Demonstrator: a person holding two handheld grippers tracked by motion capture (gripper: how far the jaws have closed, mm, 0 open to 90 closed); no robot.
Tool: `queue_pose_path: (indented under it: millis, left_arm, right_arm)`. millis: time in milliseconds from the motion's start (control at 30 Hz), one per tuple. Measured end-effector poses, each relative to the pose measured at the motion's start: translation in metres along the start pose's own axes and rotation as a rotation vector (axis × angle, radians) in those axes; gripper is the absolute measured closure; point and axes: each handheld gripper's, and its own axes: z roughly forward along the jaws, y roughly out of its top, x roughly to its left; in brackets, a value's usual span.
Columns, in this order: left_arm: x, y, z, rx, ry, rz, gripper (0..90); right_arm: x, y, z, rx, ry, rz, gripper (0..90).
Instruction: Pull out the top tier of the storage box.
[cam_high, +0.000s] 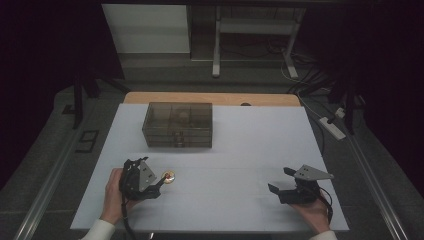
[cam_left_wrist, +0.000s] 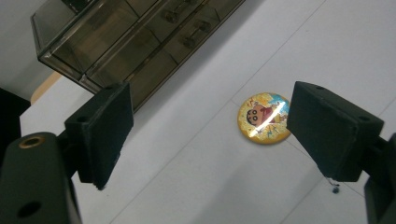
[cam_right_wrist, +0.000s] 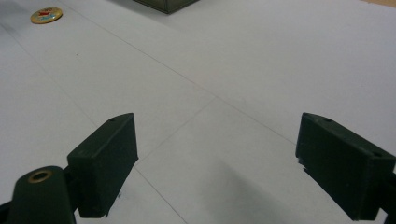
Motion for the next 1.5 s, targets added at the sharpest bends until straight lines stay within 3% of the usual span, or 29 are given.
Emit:
queue_pose_path:
  millis: [900, 1500]
  left_arm:
    - [0.001, 0.021, 0.010, -0.013, 0.056, 0.072, 16.2]
    - [0.003, 0.029, 0.017, -0.023, 0.088, 0.099, 17.2]
  right_arm:
    - [0.000, 0.000, 0.002, 0.001, -0.004, -0.003, 12.4]
    - [0.000, 0.000, 0.003, 0.007, -0.009, -0.004, 12.6]
